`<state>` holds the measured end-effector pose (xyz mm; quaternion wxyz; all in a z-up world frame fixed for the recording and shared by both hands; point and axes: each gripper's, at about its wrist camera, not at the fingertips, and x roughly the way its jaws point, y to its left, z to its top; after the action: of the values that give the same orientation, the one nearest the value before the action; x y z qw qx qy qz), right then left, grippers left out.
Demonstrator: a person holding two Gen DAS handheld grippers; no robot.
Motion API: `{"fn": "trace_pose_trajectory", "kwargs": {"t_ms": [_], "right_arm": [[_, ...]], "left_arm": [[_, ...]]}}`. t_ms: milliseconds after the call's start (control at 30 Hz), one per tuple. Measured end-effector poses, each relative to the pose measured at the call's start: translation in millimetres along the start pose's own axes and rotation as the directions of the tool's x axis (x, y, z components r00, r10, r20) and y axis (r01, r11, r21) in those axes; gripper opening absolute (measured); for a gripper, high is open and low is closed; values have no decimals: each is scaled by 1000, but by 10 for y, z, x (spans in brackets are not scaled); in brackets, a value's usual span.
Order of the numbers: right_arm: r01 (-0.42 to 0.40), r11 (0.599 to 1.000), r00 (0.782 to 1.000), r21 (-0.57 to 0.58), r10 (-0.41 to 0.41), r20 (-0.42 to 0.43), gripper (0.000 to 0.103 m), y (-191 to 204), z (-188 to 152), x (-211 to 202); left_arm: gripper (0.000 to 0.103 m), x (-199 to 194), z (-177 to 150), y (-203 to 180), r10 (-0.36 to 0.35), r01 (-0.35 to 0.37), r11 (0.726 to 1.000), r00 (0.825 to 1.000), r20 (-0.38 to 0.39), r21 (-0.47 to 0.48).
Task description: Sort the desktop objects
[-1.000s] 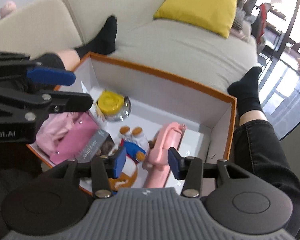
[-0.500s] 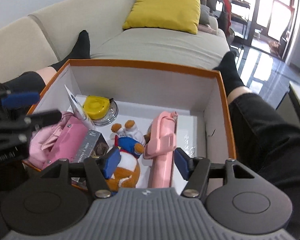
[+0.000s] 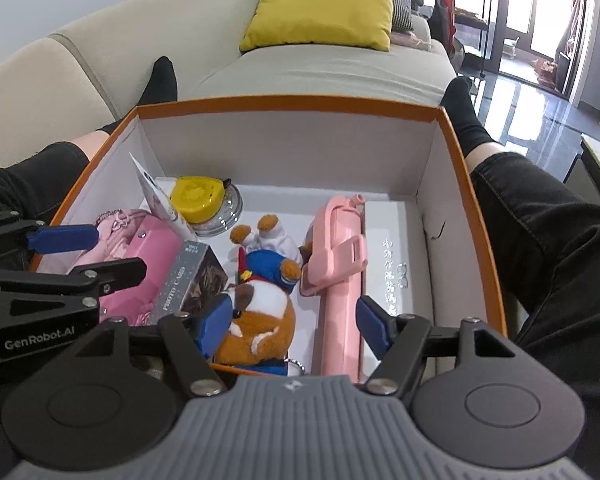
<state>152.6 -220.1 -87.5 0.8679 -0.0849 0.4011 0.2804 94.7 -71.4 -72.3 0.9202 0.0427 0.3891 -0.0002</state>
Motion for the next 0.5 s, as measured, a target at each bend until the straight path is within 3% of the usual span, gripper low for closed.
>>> {"fn": "trace_pose_trajectory", "kwargs": {"t_ms": [133,500], "right_arm": [[-10,1000,1000,23,11,-3,71,-34,-15,24],[-15,999,1000,34,15,-9,72,-40,-15,61]], "left_arm": [[71,19,-18,-12,0,0,1000,1000,-1,5],[76,64,-22,-14,25,-24,1000,1000,-18,8]]}}
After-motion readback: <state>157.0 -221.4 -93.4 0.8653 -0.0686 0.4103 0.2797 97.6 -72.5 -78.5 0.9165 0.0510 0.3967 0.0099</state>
